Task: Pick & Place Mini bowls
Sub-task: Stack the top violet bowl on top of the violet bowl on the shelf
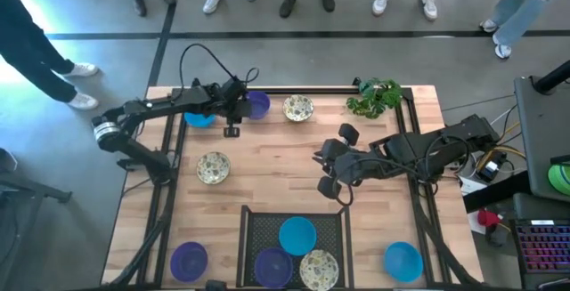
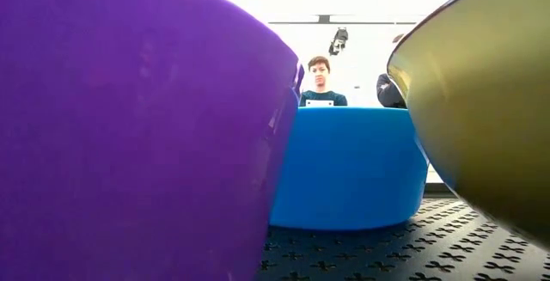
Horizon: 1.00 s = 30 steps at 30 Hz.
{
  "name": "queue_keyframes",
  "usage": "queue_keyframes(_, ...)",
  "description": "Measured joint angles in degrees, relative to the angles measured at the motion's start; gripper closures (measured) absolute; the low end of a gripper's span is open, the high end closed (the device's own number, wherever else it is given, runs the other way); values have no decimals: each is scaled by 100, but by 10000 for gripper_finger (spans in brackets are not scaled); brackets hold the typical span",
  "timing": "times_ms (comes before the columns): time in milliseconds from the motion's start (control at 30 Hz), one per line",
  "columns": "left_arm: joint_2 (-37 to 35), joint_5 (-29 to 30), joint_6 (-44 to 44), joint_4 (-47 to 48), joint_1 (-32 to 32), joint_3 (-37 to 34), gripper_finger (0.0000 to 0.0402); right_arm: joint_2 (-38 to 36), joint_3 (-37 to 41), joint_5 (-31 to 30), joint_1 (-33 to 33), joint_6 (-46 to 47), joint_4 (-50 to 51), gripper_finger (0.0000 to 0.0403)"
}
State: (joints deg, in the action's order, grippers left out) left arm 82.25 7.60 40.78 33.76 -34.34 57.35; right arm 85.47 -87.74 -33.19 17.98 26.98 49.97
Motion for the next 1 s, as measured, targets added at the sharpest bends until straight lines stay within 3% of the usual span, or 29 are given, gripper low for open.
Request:
queue_keyframes(100,46,0,6,-334,-57,-86,326,0,0,-78,-2,-7,-2,351)
queue_keyframes(433,215,-64,81,-712,-308,-330,326,0,0,-1308,-82,-45,-4,351)
queue_keyframes(1000,924,-79,84,-1185,-424,-311,326,0,0,-1296,-762,-233,-8,351)
